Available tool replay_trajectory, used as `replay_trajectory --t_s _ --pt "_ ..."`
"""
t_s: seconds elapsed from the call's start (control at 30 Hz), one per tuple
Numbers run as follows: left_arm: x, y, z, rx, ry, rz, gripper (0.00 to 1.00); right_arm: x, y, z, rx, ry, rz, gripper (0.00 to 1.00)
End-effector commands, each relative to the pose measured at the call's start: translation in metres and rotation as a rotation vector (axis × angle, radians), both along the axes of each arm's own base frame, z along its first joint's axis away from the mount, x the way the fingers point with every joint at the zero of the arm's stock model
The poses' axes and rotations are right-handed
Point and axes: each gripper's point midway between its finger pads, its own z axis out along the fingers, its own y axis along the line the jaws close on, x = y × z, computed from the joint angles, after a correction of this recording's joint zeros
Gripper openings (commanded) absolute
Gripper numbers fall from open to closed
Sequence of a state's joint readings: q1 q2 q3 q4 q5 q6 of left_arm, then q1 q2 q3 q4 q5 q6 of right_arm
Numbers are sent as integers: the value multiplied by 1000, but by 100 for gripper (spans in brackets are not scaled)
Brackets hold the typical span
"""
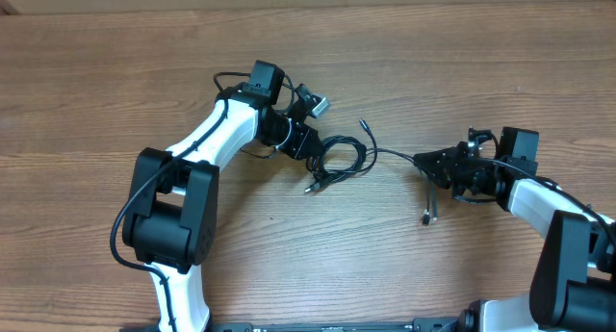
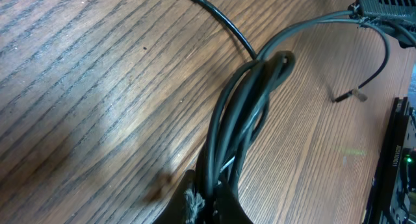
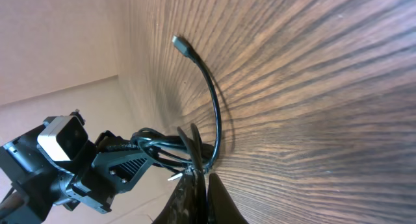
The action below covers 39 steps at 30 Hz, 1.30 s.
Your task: Untangle cables
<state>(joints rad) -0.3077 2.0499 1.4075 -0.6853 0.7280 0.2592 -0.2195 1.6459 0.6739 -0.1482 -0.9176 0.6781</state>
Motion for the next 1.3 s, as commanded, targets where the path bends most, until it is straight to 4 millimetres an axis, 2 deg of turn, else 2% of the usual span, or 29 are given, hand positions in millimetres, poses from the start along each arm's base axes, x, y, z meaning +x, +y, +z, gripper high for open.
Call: replay_trajectory --t_s 0.0,0.23,0.4,0.5,0.57,0.6,0.7,0.83,0.93,1.03,1.13,1.27 --pt "3 4 -4 18 14 25 4 2 -5 2 -20 -21 -5 5" --pt "-14 -16 20 -171 8 -101 4 1 1 -1 -43 -16 9 4" --pt "-15 -18 23 -196 13 -108 4 2 3 -7 -88 -8 7 5" --pt "-15 -18 23 -196 13 -108 4 2 5 -9 -97 -6 12 30" --pt "-15 -18 23 -196 13 -108 4 1 8 -7 -85 -10 21 39" --pt "-15 -18 23 -196 13 -108 4 0 12 -3 -56 -20 38 42" --pt "-16 -18 23 -196 16 -108 4 2 20 27 89 -99 101 57" --pt "-18 -20 27 -222 16 -122 4 1 30 50 181 -155 171 64" --pt "-27 -25 40 -319 7 -178 4 -1 38 50 157 -184 208 71" --pt "-32 -23 54 -408 -2 -211 4 -1 44 42 106 -183 220 68" --pt "-30 -13 64 -476 -8 -201 4 2 48 31 30 -165 212 45" --pt "-25 1 81 -580 -15 -175 4 3 49 3 -139 -100 179 33"
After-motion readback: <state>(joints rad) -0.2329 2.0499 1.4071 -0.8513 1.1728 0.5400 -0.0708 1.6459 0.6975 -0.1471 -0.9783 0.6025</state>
